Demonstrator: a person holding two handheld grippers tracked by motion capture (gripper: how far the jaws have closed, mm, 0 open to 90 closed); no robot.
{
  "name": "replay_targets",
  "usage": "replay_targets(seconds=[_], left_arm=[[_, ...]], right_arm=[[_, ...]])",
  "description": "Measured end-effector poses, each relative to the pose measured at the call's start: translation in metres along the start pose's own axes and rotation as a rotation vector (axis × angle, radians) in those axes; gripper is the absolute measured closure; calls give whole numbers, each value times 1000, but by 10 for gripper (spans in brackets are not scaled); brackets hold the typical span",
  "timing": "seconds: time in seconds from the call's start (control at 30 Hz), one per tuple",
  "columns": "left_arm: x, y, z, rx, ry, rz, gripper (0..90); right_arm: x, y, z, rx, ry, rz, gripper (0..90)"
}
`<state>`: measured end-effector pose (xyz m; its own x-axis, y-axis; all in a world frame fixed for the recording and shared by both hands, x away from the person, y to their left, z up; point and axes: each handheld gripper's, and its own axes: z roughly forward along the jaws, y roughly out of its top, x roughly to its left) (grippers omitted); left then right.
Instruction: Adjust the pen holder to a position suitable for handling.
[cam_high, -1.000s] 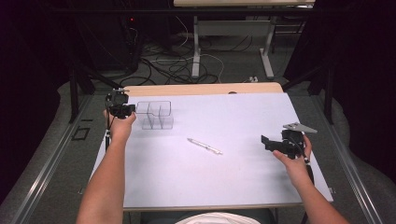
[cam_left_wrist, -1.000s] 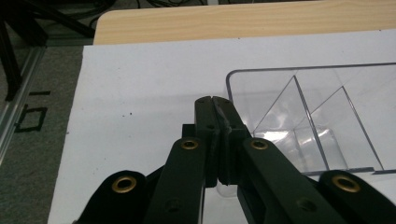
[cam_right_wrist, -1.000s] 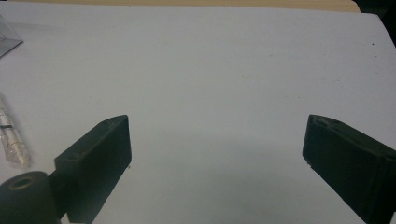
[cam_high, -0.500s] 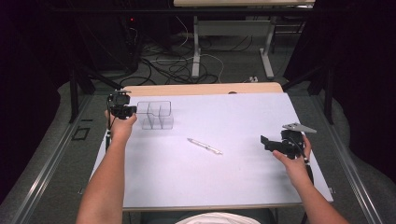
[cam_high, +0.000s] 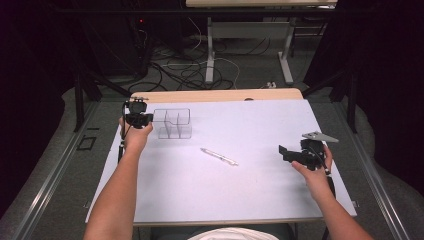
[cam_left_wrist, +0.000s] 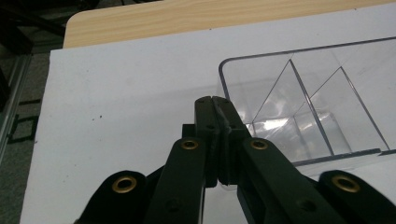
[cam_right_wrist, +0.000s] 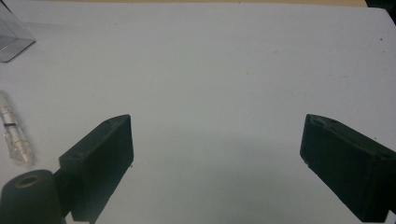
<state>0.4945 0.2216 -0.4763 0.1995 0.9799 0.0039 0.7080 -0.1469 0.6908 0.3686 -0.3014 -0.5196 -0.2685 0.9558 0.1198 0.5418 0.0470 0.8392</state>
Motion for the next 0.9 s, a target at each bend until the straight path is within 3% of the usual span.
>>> replay_targets(seconds=[0.47,0.9], left_arm=[[-21,0,2,-12,-47,24,898],[-59,2,5,-21,-105,59,898]], right_arm=[[0,0,0,3,7,-8,96],[1,0,1,4,9,-6,98]])
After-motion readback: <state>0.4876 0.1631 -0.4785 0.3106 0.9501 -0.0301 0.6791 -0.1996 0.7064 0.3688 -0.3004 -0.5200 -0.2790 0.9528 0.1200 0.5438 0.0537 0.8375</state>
